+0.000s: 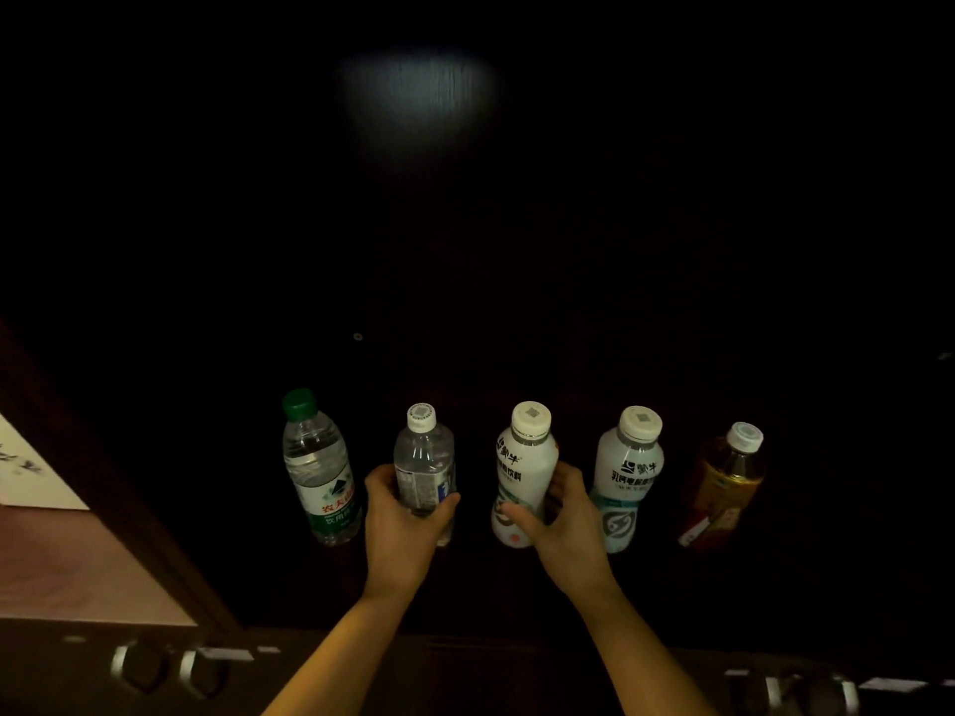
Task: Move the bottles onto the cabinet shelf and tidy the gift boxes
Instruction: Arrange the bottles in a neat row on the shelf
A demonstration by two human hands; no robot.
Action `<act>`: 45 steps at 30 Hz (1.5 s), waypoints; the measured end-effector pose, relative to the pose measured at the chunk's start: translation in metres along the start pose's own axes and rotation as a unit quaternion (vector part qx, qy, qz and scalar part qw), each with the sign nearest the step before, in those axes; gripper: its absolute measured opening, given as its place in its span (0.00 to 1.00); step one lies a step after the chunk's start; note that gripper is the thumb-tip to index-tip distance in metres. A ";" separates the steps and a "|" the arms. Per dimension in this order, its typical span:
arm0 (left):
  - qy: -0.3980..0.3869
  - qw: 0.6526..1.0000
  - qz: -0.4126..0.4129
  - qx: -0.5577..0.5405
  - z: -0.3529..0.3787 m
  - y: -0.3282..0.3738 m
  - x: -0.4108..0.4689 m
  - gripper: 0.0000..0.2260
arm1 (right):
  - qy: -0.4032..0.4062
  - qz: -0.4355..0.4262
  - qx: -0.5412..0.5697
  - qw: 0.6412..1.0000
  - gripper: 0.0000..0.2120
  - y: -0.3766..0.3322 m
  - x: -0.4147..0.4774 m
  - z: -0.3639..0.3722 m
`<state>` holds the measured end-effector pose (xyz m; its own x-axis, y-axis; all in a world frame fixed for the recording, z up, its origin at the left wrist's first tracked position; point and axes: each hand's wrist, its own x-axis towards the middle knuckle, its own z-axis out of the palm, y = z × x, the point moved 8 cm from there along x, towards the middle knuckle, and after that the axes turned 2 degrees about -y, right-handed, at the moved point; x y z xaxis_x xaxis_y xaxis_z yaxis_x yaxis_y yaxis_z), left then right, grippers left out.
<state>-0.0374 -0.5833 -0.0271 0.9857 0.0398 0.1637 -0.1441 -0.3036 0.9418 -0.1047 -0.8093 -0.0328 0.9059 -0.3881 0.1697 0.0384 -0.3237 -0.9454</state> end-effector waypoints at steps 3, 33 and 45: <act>-0.045 0.999 -0.008 -0.012 -0.003 -0.008 0.005 0.33 | -0.013 -0.004 -0.005 1.000 0.30 0.002 0.000 -0.003; -0.217 0.975 0.002 -0.049 -0.008 -0.017 0.028 0.26 | -0.071 -0.023 -0.025 0.997 0.26 -0.005 0.005 -0.013; -0.247 0.967 0.025 -0.058 -0.002 -0.012 0.017 0.27 | -0.101 -0.021 -0.012 0.995 0.28 -0.006 0.004 -0.010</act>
<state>-0.0195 -0.5768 -0.0354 0.8945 -0.4404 0.0772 -0.1737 -0.1831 0.9676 -0.1056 -0.8174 -0.0239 0.9701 -0.1924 0.1479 0.0712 -0.3569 -0.9314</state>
